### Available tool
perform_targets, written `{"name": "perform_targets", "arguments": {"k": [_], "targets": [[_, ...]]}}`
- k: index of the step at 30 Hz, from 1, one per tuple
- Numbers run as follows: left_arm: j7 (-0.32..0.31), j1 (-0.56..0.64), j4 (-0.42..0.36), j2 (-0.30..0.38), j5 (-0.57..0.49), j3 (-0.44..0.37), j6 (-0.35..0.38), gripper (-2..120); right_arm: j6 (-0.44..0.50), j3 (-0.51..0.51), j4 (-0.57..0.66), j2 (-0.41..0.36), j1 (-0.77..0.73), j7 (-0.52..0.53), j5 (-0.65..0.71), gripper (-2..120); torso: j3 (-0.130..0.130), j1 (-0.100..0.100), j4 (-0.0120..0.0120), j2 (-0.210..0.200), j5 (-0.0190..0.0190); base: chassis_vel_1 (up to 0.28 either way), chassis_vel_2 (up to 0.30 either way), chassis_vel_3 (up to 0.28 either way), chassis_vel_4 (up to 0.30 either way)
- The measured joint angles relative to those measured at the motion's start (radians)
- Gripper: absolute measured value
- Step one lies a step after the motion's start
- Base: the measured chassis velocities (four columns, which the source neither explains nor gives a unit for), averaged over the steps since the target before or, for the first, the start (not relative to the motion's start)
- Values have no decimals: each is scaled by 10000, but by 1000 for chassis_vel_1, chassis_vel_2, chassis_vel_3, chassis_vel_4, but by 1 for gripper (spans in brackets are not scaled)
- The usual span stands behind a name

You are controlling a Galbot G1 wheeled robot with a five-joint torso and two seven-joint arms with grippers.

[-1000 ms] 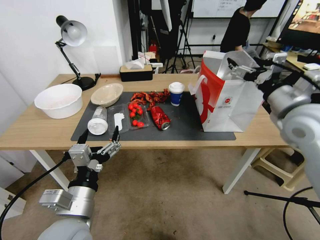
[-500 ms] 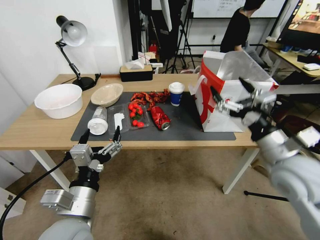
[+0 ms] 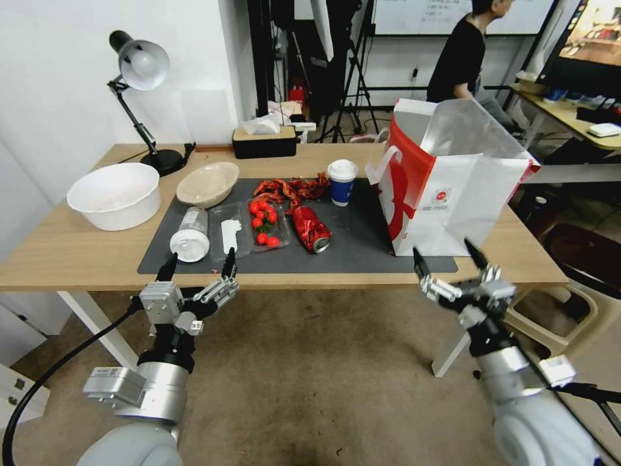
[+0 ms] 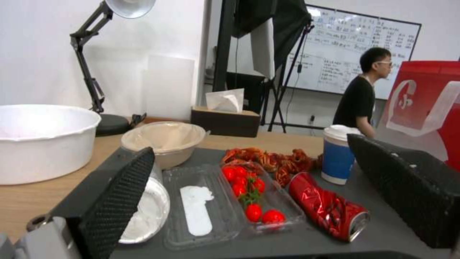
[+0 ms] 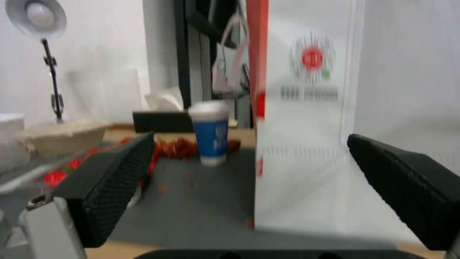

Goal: Pick up the trash from the table and place it into the takeout bag.

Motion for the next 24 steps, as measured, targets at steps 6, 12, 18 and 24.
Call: {"name": "perform_targets", "arguments": {"k": [6,12,18,24], "targets": [[8,-22,107,15,-10,25,-1,100,1165,-332,-1162,1005,-1168,-177,-976,100,1,0,-1,0,2,0,0,0,0],[9,-27,154,35,-21,17,5,100,1541,-646,-2039,1482,-1566,-376,-1375,100,1,0,0,0,3,0,0,0,0],[3,-29,186,21,-20,17,32,100,1559,-723,-2239,1516,-1542,-423,-1415,100,1,0,-1,0,3,0,0,0,0],[3,-37,223,5,-2,16,35,100,1511,-769,-2289,1476,-1430,-442,-1418,100,1,0,-1,0,3,0,0,0,0]]}}
